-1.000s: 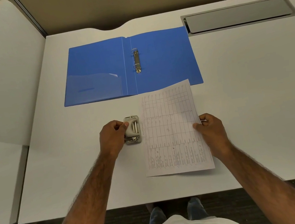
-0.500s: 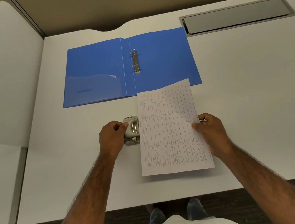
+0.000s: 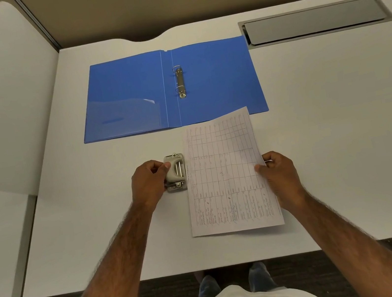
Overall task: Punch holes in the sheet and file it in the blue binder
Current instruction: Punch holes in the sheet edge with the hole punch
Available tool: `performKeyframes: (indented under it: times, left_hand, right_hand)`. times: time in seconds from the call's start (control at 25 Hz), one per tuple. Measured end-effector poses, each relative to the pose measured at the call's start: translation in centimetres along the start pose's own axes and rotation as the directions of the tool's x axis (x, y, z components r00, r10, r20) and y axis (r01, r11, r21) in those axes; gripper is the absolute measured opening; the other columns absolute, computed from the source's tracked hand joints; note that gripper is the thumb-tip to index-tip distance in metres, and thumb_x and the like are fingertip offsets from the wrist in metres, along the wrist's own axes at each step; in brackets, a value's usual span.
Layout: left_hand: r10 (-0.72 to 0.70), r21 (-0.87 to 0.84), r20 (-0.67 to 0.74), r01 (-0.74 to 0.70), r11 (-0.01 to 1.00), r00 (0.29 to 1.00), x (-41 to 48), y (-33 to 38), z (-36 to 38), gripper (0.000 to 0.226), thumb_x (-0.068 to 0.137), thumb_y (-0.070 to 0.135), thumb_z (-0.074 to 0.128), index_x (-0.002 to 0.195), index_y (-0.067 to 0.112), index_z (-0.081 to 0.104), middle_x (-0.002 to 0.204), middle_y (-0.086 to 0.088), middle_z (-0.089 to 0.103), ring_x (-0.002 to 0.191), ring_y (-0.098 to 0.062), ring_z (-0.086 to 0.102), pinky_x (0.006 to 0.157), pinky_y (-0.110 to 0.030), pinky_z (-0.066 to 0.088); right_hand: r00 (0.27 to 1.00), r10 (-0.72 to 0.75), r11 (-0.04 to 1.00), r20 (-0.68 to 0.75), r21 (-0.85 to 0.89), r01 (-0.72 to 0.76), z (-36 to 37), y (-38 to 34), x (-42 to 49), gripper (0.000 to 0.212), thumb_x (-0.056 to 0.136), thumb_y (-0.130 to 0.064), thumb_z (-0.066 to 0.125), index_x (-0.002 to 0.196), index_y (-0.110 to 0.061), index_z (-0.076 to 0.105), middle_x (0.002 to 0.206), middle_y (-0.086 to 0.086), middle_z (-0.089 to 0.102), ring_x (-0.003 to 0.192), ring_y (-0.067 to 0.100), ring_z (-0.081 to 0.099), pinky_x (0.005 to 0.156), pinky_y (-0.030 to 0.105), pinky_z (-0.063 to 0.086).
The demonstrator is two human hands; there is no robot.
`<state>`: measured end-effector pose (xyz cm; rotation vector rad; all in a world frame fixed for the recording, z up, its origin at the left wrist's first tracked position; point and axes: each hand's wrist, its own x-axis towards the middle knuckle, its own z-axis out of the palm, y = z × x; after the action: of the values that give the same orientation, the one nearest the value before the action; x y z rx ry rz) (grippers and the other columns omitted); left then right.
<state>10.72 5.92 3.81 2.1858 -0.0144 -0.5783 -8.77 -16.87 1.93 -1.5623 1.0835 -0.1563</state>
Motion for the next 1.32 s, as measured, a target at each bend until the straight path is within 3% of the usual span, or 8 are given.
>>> performKeyframes:
  times: [0.48, 0.64, 0.84, 1.32]
  left_hand:
    - [0.036, 0.06, -0.011, -0.036, 0.998, 0.999, 0.0, 0.1, 0.1, 0.02, 0.094, 0.033, 0.063, 0.089, 0.014, 0.067, 0.084, -0.004, 0.069, 0.074, -0.021, 0.067, 0.066, -0.033, 0.059]
    - [0.019, 0.039, -0.001, -0.019, 0.999, 1.0, 0.0, 0.1, 0.0, 0.022, 0.093, 0.032, 0.064, 0.092, 0.01, 0.067, 0.088, -0.008, 0.07, 0.081, -0.026, 0.069, 0.074, -0.042, 0.062]
    - [0.022, 0.065, -0.001, -0.022, 0.998, 1.0, 0.0, 0.3, 0.1, 0.024, 0.094, 0.033, 0.064, 0.094, 0.009, 0.068, 0.089, -0.007, 0.07, 0.083, -0.026, 0.069, 0.077, -0.046, 0.061]
    - [0.054, 0.105, 0.013, -0.055, 0.993, 0.998, -0.2, 0.8, 0.4, 0.026, 0.095, 0.032, 0.062, 0.1, 0.008, 0.067, 0.095, -0.009, 0.071, 0.086, -0.026, 0.068, 0.082, -0.046, 0.06]
  right_hand:
    - [0.999, -0.014, 1.0, 0.029, -0.026, 0.015, 1.8, -0.5, -0.1, 0.001, 0.094, -0.019, 0.06, 0.093, -0.019, 0.061, 0.096, -0.001, 0.072, 0.079, 0.019, 0.073, 0.071, 0.036, 0.061]
    - [0.999, -0.039, 0.996, 0.024, -0.074, 0.041, 2.2, -1.0, 0.2, 0.005, 0.094, -0.02, 0.059, 0.09, -0.022, 0.059, 0.094, -0.004, 0.071, 0.078, 0.015, 0.071, 0.064, 0.026, 0.057]
    - [0.999, -0.052, 0.992, -0.008, -0.116, 0.051, 2.0, -0.7, 0.5, 0.005, 0.094, -0.023, 0.06, 0.093, -0.019, 0.059, 0.095, -0.001, 0.07, 0.08, 0.018, 0.07, 0.072, 0.033, 0.059]
    - [0.997, -0.037, 0.998, -0.074, -0.061, 0.033, 2.3, -0.5, 0.1, 0.002, 0.093, -0.021, 0.061, 0.094, -0.02, 0.06, 0.094, -0.007, 0.069, 0.08, 0.012, 0.069, 0.062, 0.02, 0.053]
